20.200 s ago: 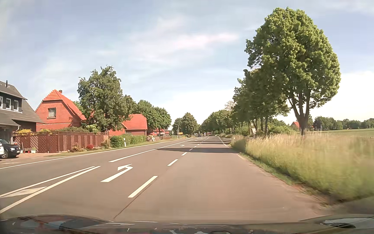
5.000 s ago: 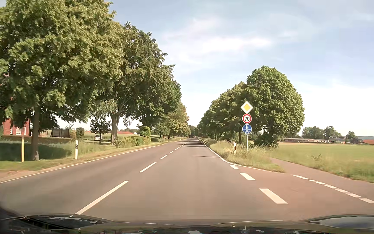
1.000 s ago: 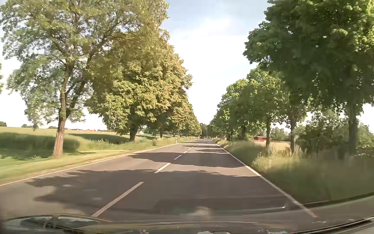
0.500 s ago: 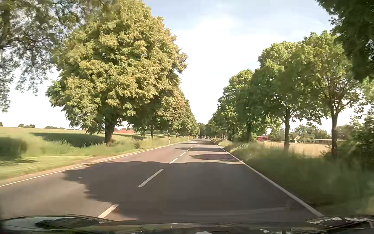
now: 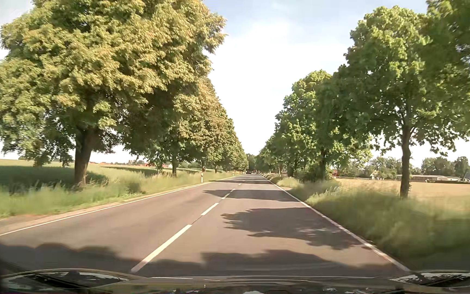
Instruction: Follow the waypoints while adhering to traffic rules and regulations
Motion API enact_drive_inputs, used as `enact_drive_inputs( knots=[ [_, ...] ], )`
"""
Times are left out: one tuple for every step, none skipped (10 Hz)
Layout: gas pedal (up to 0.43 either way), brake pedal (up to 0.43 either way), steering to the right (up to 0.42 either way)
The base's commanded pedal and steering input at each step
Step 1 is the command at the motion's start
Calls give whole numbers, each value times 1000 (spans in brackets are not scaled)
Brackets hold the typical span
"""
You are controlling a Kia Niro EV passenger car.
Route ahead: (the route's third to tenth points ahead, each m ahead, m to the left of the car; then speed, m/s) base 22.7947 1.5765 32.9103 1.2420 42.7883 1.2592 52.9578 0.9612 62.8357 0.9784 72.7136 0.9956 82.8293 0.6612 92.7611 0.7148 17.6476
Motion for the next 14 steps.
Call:
enact_drive_inputs(
  knots=[
    [240,0,5],
    [240,0,4],
    [240,0,3],
    [240,0,1],
    [240,0,1],
    [228,0,1],
    [228,0,0],
    [228,0,0],
    [228,0,0],
    [228,0,0],
    [228,0,1],
    [228,0,1],
    [228,0,1],
    [228,0,1]
  ],
)
